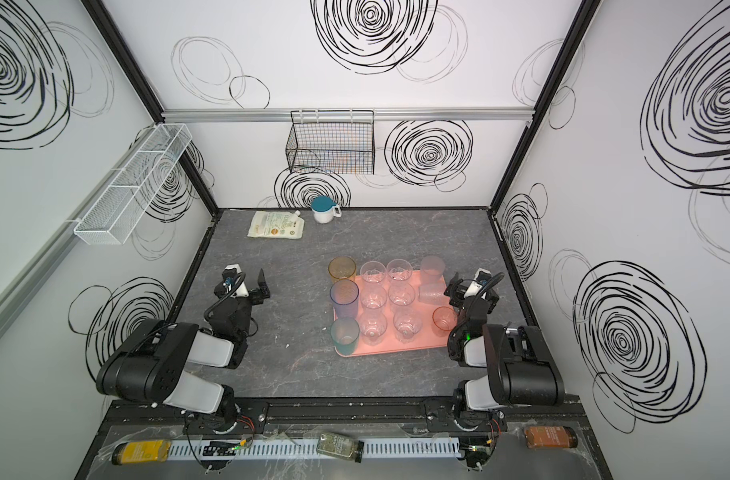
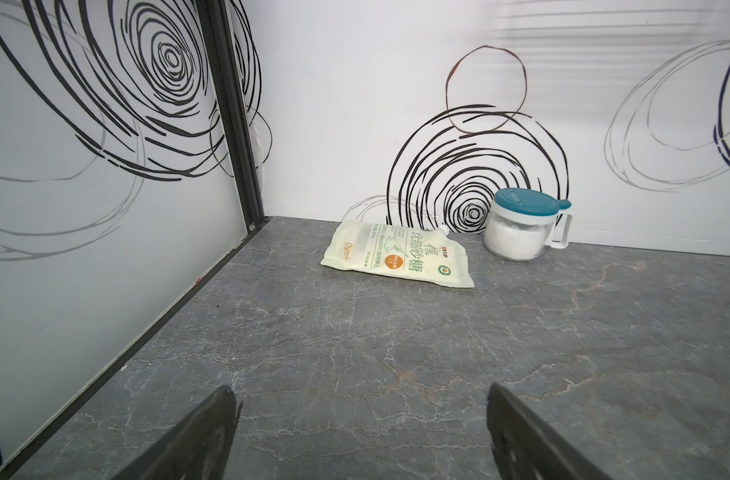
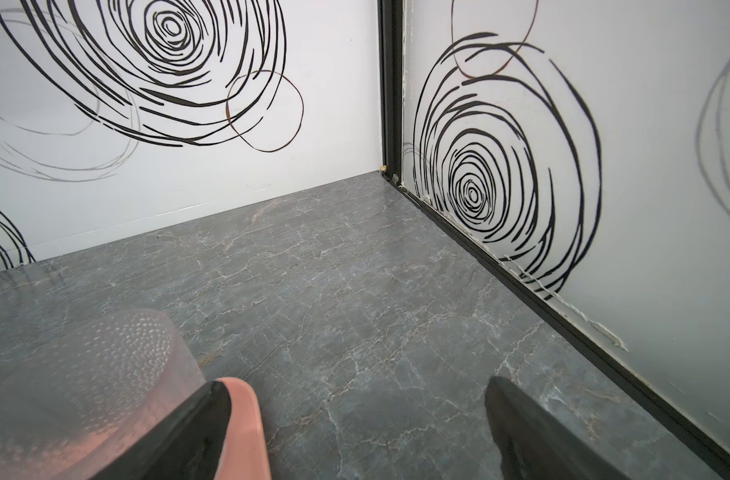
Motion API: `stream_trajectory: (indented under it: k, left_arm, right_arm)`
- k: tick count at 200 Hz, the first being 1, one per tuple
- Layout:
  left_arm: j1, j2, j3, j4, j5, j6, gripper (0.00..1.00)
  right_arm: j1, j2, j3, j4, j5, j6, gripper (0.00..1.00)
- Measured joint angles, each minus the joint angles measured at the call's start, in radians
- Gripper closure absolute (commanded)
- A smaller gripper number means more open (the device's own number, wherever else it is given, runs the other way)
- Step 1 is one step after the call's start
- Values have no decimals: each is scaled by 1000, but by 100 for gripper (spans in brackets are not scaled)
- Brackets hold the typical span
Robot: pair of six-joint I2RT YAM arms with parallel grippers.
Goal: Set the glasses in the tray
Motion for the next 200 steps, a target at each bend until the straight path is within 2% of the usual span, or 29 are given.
stream_trajectory:
  k: [28,69,115,124,141,157,188,200]
  left_arm:
    - [2,0,0,0,6,0,4]
    - [44,-2,-1,1,80,-11,4]
    - [44,-53,-29,2,82,-20,4]
    - [44,-61,-31,4,82,-20,4]
    - [40,-63,-32,8,82,-19,4]
    - [31,-63,-32,8,74,-16,4]
    - [8,-92,-32,-11,43,-12,4]
    - [3,-119,-32,-25,28,-12,4]
  right_arm:
    - [10,2,29,-14,1,-3,0]
    - [17,0,26,-25,21,-4,0]
    - [38,-66,-71,24,34,-29,0]
    - [50,-99,-71,11,68,-43,0]
    - [76,-238,-19,-137,128,-53,0]
    - [86,-356,141,-359,189,-22,0]
    - [84,-426,427,-707,248,123,0]
    - [63,-443,462,-807,191,167,9]
